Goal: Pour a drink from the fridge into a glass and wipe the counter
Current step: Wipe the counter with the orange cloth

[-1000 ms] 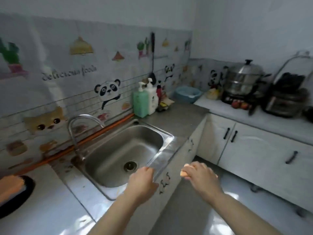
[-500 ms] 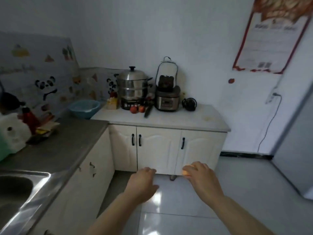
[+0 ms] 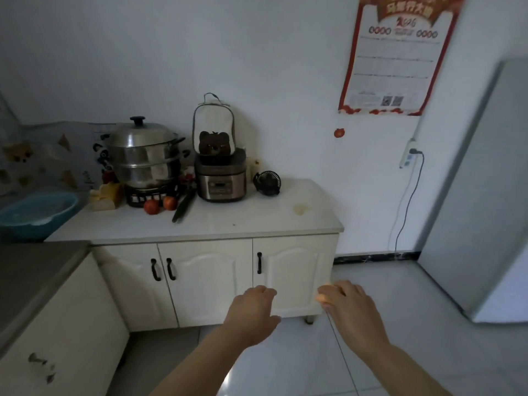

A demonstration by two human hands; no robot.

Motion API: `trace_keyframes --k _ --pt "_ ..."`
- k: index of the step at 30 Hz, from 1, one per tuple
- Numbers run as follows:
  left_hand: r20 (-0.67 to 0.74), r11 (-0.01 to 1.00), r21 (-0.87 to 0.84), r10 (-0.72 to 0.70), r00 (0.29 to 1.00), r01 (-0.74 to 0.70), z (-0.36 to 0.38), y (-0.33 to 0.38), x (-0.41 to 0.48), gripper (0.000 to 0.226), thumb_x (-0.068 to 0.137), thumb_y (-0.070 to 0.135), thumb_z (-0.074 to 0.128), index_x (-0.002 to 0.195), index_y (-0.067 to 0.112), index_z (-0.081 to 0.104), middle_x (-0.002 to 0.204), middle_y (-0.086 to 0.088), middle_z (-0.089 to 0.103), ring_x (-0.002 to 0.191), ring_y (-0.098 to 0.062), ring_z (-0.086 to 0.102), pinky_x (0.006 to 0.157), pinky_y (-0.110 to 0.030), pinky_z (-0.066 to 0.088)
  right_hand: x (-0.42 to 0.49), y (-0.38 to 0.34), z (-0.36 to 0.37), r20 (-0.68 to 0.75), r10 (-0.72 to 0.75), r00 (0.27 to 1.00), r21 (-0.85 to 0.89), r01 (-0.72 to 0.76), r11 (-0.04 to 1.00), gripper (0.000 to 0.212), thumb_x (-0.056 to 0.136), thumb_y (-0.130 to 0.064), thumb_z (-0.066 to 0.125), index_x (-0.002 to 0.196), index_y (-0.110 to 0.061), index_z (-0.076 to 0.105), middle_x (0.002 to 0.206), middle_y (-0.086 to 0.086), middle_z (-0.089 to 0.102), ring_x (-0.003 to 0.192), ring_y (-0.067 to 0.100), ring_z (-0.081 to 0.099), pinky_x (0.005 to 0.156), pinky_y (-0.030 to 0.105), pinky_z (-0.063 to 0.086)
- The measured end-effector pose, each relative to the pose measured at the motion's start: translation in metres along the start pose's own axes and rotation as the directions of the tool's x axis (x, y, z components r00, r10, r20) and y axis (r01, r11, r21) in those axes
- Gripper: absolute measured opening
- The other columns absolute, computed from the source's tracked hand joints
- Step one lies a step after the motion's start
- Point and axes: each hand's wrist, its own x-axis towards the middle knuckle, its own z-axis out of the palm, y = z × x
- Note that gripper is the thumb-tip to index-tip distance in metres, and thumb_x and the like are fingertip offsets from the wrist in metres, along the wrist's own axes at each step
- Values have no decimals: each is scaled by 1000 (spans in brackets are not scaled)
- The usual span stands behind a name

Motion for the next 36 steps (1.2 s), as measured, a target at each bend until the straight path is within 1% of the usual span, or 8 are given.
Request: trace_keyframes --k 9,13,17,21,26,32,34,36 --pt "31 999 -33 29 999 -28 -24 -14 193 58 95 36 49 146 17 30 149 -5 37 136 -22 35 111 -34 31 166 62 41 -18 27 999 39 -26 999 25 93 -28 51 117 -27 59 118 1 54 104 23 50 82 31 41" --pt "39 999 -5 51 998 -51 -45 -19 271 57 95 36 48 145 17 31 149 -5 37 136 -23 35 111 -35 31 239 81 51 -49 34 998 67 -31 997 24 88 -30 52 108 -24 65 105 4 60 95 29 56 74 36 46" --pt "46 999 2 34 998 -34 -54 -23 339 56 94 38 49 144 18 34 146 -5 40 133 -23 39 109 -35 33 299 108 67 -39 20 999 46 -18 999 35 81 -41 38 98 -27 65 92 4 63 78 29 61 62 37 51" --pt "71 1000 -6 -7 997 7 -51 -34 404 57 94 38 49 145 19 31 149 -4 36 136 -22 35 111 -36 31 360 134 97 21 0 1000 80 -2 997 17 81 -26 61 98 -26 64 93 5 63 78 28 60 62 37 51" --pt "88 993 -40 -110 990 114 -41 -49 478 58 95 39 48 146 19 29 152 -2 33 138 -20 33 112 -34 29 433 159 142 101 -53 993 120 40 992 20 79 -27 66 98 -28 64 92 4 62 78 27 60 63 38 51" --pt "148 977 -61 -194 970 205 -30 -55 541 58 95 40 46 147 19 28 152 -2 33 138 -20 33 113 -33 28 490 183 182 208 -95 974 121 70 990 37 63 -26 83 93 -31 61 80 1 61 62 22 60 47 30 48" --pt "179 973 -65 -209 962 223 -23 -57 556 58 95 39 47 146 19 29 152 -2 34 138 -20 34 113 -34 29 498 190 193 269 -86 959 139 49 989 42 63 -28 83 99 -30 60 86 3 63 67 25 62 51 33 50" --pt "206 973 -54 -209 956 224 -17 -59 569 57 95 38 47 146 20 29 151 -3 35 137 -21 34 112 -35 30 504 195 199 325 -81 942 177 23 984 48 74 -33 74 119 -30 56 108 6 61 90 30 61 71 39 52"
